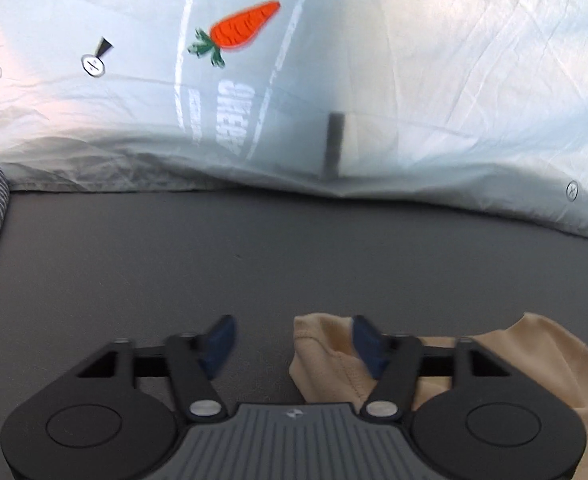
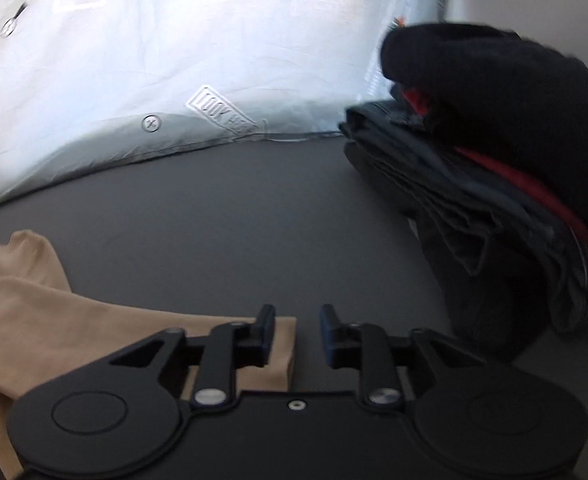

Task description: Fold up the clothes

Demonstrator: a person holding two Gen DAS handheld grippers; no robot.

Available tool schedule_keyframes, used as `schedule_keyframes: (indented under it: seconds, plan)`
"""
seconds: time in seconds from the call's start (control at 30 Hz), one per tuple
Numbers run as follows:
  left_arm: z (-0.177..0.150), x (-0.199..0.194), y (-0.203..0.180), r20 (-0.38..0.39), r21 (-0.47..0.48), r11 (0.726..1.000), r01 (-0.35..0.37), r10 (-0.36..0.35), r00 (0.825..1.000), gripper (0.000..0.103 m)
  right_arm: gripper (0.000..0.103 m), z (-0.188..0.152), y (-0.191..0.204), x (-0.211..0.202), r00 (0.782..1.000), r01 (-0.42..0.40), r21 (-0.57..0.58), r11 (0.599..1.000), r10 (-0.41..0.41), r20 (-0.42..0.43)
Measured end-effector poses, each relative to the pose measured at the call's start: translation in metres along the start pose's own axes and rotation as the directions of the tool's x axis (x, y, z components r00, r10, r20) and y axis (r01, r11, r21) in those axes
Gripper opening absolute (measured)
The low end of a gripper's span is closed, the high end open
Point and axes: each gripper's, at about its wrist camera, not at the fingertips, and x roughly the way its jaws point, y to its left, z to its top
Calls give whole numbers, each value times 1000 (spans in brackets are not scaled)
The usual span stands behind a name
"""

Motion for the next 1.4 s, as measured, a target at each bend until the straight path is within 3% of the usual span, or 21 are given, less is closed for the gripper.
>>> schedule_keyframes:
  seconds: [0.03, 0.23, 0.3, 0.37, 0.47, 0.5, 0.6, 0.67, 0.83, 1.03, 1.2, 1.4]
  plan:
    - [-1, -3, 1, 2, -5, 1000, -12, 12, 1000, 88, 40, -2, -5, 1, 1000, -8, 38, 999, 9, -11]
    - [-31, -14, -4, -37, 128, 990, -59, 64, 997, 89, 41, -13, -23, 7, 995, -79, 182, 980, 90, -49]
    - [-43, -24, -3, -32, 142, 989, -51, 56, 998, 90, 46, -14, -25, 10, 989, -124, 222, 967, 138, -49]
    - [-55, -34, 0, -32, 130, 991, -42, 46, 998, 92, 44, -14, -24, 11, 984, -154, 239, 959, 170, -50]
    - [-70, -47, 5, -56, 109, 992, -62, 69, 996, 92, 22, -12, -11, 16, 981, -166, 166, 972, 181, -75]
    - [-75, -51, 7, -65, 102, 993, -65, 72, 995, 92, 6, -12, -5, 17, 978, -173, 135, 976, 186, -90]
    - [-88, -64, 13, -93, 80, 995, -59, 67, 993, 92, 4, -13, 1, 12, 973, -206, 152, 967, 219, -72]
    - [-97, -75, 15, -109, 69, 996, -51, 58, 992, 92, 4, -14, -2, 5, 959, -264, 227, 937, 280, -38]
    - [-123, -105, 17, -128, 82, 997, 15, -4, 992, 93, 3, -17, -7, -13, 875, -466, 413, 783, 476, 85]
    - [-162, -136, 25, -178, 37, 997, 69, -62, 982, 93, 3, -36, 1, -30, 734, -617, 604, 504, 644, 213]
    - [-189, -162, 31, -209, 37, 995, 89, -79, 975, 93, 3, -69, 16, -39, 635, -634, 732, 250, 709, 307]
    - [-217, -192, 36, -272, 99, 989, 110, -79, 959, 93, 3, -113, 37, -57, 572, -582, 811, 58, 738, 358]
